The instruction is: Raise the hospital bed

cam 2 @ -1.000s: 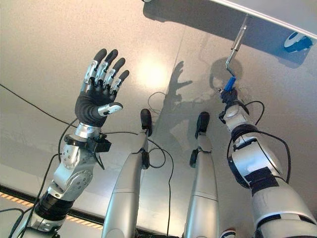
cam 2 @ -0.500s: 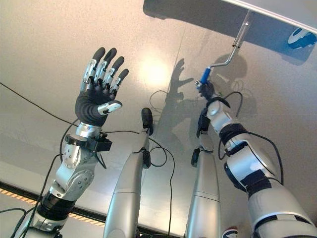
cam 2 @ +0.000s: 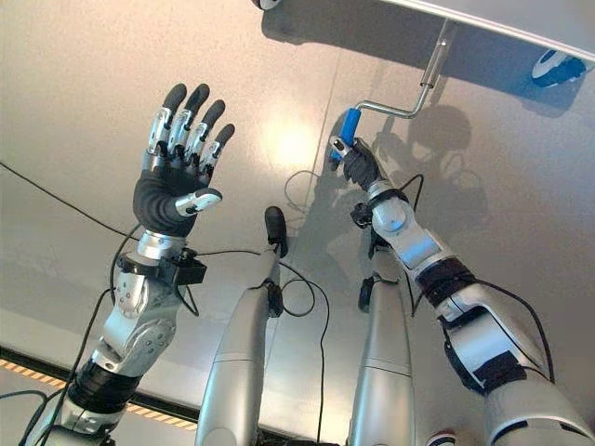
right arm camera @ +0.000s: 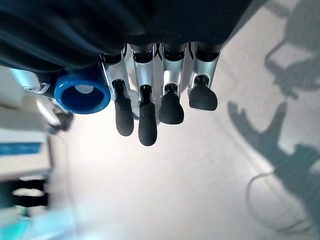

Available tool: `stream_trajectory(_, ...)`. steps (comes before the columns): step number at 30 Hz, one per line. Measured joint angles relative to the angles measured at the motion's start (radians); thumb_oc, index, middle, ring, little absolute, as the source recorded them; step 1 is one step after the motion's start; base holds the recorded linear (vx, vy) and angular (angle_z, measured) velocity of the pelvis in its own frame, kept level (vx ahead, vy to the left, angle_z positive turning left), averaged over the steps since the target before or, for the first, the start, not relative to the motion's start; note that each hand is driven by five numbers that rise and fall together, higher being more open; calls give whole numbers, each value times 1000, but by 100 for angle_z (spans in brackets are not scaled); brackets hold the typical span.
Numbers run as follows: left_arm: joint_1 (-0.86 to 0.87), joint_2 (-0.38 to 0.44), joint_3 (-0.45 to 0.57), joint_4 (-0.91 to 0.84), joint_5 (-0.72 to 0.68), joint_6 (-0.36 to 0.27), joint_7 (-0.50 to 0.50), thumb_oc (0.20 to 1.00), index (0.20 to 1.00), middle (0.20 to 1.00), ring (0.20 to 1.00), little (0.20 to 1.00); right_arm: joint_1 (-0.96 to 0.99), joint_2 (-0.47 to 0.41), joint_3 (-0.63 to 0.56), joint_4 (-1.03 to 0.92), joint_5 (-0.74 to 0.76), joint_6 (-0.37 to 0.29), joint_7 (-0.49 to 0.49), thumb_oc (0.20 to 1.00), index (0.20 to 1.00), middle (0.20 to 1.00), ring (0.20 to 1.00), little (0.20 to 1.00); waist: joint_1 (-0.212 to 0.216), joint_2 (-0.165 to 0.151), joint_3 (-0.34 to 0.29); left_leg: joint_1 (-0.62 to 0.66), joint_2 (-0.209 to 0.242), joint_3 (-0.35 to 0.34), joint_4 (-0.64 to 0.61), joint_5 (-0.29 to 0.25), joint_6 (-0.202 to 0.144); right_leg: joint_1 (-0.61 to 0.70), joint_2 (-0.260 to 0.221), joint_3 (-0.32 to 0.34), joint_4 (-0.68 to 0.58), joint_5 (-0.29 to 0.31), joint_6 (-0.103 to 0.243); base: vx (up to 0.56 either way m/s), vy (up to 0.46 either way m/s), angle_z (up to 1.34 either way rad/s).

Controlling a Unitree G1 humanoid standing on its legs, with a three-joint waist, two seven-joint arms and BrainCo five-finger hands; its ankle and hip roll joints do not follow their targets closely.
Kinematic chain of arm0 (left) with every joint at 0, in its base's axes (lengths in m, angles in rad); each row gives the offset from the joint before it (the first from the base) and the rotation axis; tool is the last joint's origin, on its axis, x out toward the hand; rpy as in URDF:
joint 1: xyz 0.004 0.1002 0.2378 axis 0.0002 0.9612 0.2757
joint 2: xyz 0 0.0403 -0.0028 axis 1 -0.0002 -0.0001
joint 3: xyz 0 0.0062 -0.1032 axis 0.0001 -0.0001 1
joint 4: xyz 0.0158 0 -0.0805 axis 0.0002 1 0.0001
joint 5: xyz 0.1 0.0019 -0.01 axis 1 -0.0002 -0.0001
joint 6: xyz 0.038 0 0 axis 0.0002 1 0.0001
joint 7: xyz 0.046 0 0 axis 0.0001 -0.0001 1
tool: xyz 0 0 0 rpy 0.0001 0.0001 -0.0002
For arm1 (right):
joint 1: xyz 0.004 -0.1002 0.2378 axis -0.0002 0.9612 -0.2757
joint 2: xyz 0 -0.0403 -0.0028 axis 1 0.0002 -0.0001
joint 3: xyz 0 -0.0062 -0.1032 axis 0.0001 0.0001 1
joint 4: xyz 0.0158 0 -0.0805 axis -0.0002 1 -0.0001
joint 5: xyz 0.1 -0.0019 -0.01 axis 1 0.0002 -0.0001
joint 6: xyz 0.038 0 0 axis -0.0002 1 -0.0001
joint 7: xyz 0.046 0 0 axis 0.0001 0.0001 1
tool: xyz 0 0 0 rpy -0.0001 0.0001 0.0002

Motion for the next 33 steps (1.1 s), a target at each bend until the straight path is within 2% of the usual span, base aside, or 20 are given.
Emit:
stream_trajectory(4,40,17,11,-11,0,-8,-21,1000,1000,1000,1000,1000,174,11,-147,-187,117,-46,21,200,200,200,200,200,-13,3,2,-1,-7,-1,-5,0,1,-1,-7,0,4,-7,5,-1,-18,6)
stream_trajectory(5,69,27,24,-7,-1,-14,-23,1000,1000,1000,1000,1000,209,23,-164,-202,145,-82,25,200,200,200,200,200,-28,3,2,-1,-8,-1,-5,-1,2,0,-8,0,3,-8,6,0,0,0)
stream_trajectory(9,118,44,52,-11,-1,-15,-51,1000,1000,1000,1000,1000,336,98,-283,-283,228,-147,69,200,200,200,200,200,-28,3,2,-1,-10,4,-11,-2,3,-8,-7,7,2,-8,7,0,-4,-1)
stream_trajectory(12,136,44,95,-15,-4,-14,-78,1000,1000,1000,1000,1000,380,113,-348,-314,249,-173,79,200,200,200,200,200,-34,2,3,-1,-13,4,-13,-3,4,-5,-11,6,0,-9,9,-1,-11,1)
stream_trajectory(16,147,43,129,-22,-32,-14,-99,1000,1000,1000,1000,1000,423,166,-405,-317,295,-202,78,200,200,200,200,200,-55,-4,6,3,-15,4,-11,-4,7,2,-12,6,-5,-8,13,-2,-50,1)
stream_trajectory(21,164,42,128,-55,-33,-14,-115,1000,1000,1000,1000,1000,428,198,-414,-316,382,-208,80,200,200,200,200,200,-76,-17,8,12,-18,10,-12,-7,12,10,-11,18,-20,0,18,-2,-36,-4)
stream_trajectory(26,167,39,145,-55,-33,-13,-115,1000,1000,1000,1000,1000,434,200,-435,-282,353,-215,36,200,200,200,200,200,-90,-28,8,29,-17,26,-14,-14,17,29,-9,29,-39,8,23,6,-37,-5)
stream_trajectory(30,167,35,165,-56,-32,-13,-112,1000,1000,1000,1000,1000,428,194,-438,-250,260,-215,-33,200,200,200,200,200,-98,-33,9,38,-18,31,-15,-17,20,45,-10,32,-56,15,29,2,-6,-1)
stream_trajectory(33,177,41,165,-83,-32,-12,-109,1000,1000,1000,1000,1000,424,151,-442,-199,115,-213,-96,200,200,200,200,200,-100,-46,8,39,-19,34,-14,-19,24,52,-10,36,-74,23,32,0,0,0)
